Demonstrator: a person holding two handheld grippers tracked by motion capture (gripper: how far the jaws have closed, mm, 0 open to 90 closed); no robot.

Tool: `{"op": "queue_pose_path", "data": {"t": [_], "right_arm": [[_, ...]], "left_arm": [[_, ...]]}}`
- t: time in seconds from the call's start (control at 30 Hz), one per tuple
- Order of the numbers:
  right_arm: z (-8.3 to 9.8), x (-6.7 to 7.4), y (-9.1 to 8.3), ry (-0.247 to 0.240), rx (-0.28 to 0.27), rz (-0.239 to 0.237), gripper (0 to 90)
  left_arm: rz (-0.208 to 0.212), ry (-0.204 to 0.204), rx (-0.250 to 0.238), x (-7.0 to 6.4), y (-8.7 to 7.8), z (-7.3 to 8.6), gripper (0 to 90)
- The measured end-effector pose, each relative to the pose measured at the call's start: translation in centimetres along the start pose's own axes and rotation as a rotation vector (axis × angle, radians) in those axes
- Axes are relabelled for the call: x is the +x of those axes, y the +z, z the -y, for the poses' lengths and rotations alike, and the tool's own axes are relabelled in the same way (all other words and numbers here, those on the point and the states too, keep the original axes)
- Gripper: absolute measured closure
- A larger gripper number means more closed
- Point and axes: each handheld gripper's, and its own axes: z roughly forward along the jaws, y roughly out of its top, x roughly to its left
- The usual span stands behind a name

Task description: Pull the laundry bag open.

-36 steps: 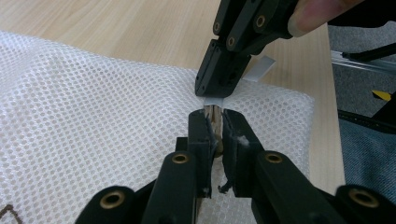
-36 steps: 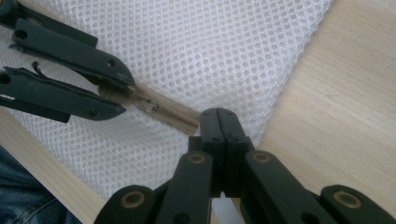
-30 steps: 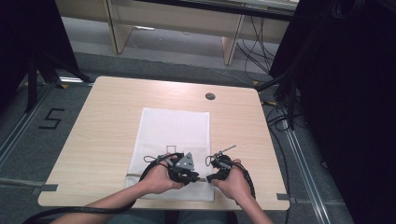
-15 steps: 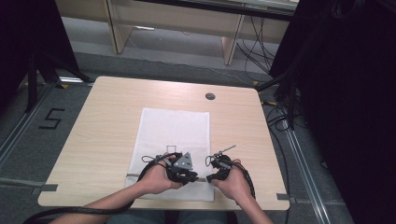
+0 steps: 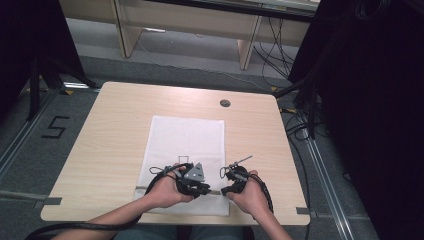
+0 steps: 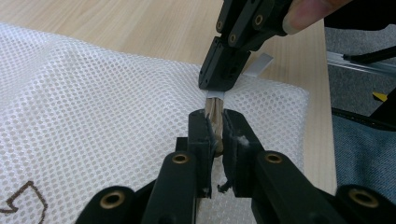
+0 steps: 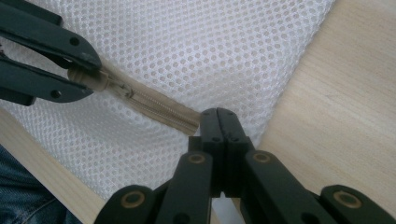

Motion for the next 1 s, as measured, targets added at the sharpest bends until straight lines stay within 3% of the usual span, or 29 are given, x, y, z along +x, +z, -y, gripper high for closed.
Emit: {"op": "queue_pose_path", "data": {"t": [0.77, 0.87, 1.0], "right_arm": [[0.01, 0.02, 0.01, 0.001, -0.003, 0.002, 90.0], [0.01, 0.03, 0.0, 0.0, -0.003, 0.002, 90.0], [0.02, 0.08, -0.03, -0.001, -0.005, 0.003, 90.0]], "left_arm": [[0.001, -0.012, -0.009, 0.01, -0.56, 0.16, 81.7], [-0.001, 0.008, -0.003, 0.13, -0.63, 0.16, 81.7], [-0.003, -0.011, -0.007, -0.03, -0.68, 0.16, 81.7]]}}
